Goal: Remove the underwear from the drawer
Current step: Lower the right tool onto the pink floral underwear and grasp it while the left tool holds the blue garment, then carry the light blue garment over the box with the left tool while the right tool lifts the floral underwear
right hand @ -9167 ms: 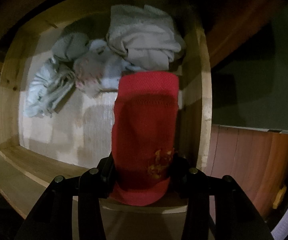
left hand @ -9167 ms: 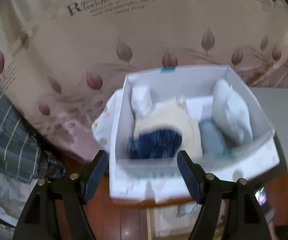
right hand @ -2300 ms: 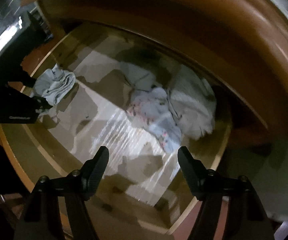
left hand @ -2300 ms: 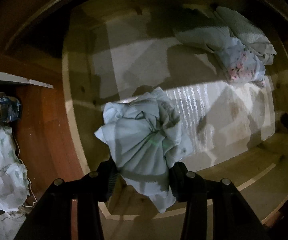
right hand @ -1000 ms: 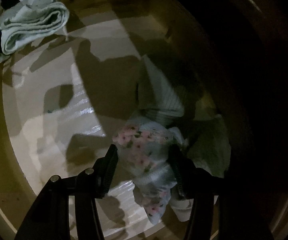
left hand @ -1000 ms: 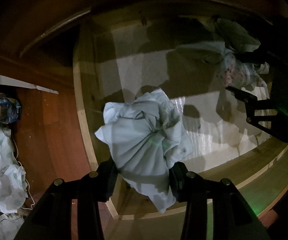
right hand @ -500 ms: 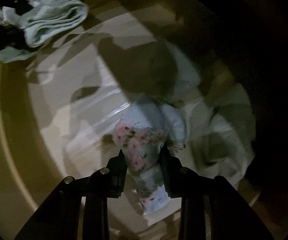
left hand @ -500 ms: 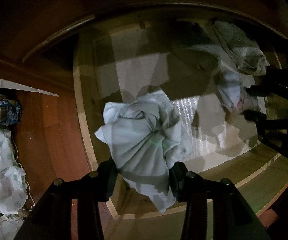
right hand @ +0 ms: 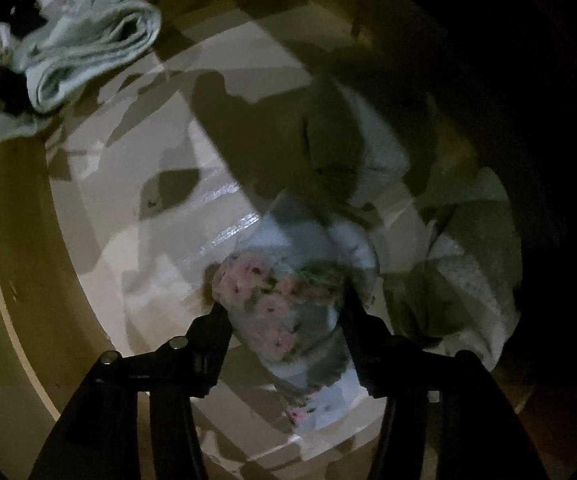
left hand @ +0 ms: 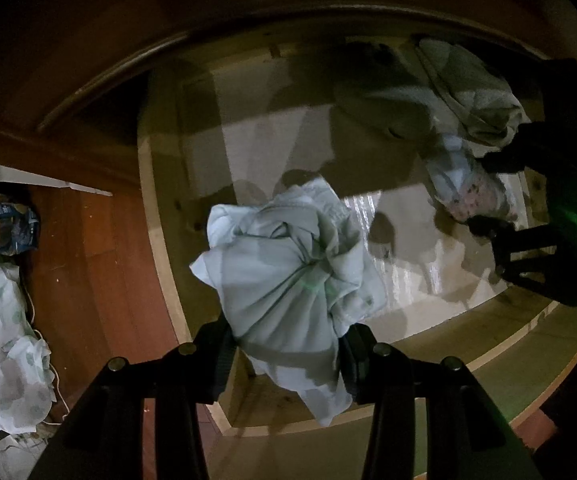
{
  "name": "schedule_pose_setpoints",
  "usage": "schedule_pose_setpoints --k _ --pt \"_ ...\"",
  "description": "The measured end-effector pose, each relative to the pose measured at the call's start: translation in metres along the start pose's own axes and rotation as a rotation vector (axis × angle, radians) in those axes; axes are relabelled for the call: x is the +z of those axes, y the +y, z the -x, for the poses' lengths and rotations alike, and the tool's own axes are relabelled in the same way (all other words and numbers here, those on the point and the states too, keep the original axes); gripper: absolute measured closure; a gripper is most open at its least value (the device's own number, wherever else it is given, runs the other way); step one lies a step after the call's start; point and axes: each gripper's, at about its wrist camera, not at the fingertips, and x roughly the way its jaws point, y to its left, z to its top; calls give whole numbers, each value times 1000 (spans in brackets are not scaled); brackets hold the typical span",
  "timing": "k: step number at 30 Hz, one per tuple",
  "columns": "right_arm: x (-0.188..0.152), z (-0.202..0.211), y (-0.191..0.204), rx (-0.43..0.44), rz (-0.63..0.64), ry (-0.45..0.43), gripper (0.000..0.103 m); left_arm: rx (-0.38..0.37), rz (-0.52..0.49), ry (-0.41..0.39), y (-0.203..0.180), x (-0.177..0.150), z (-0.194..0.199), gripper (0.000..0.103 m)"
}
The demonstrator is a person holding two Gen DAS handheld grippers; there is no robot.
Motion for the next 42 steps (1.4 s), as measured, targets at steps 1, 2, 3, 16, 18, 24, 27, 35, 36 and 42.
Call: schedule_pose_setpoints --k 1,2,3,16,18,24,27,35,36,42 --pt "-1 0 -2 12 -10 2 66 1 0 -1 -1 0 0 59" --pt "-2 0 -5 23 -25 11 71 -1 -1 -3 0 0 0 59" --pt "-4 0 -5 23 -25 20 74 -1 -2 -4 -2 -1 0 59" --pt "-11 12 16 39 -38 91 81 4 -20 -21 -5 -7 5 59" --pt "-14 21 14 49 -94 74 81 9 -12 -33 -3 -7 7 59" --pt "-23 54 -5 75 -362 -8 81 21 15 -82 -1 -11 17 59" --pt "-28 72 -4 79 -500 -58 81 31 34 -104 0 -13 21 59" --pt "-44 84 11 35 -682 -150 81 81 110 -166 -7 -30 32 59" --pt "-47 85 12 18 -694 -159 81 87 116 -175 -9 -32 33 59" --pt "-64 96 4 -21 -731 -171 81 129 133 -259 -16 -38 52 59"
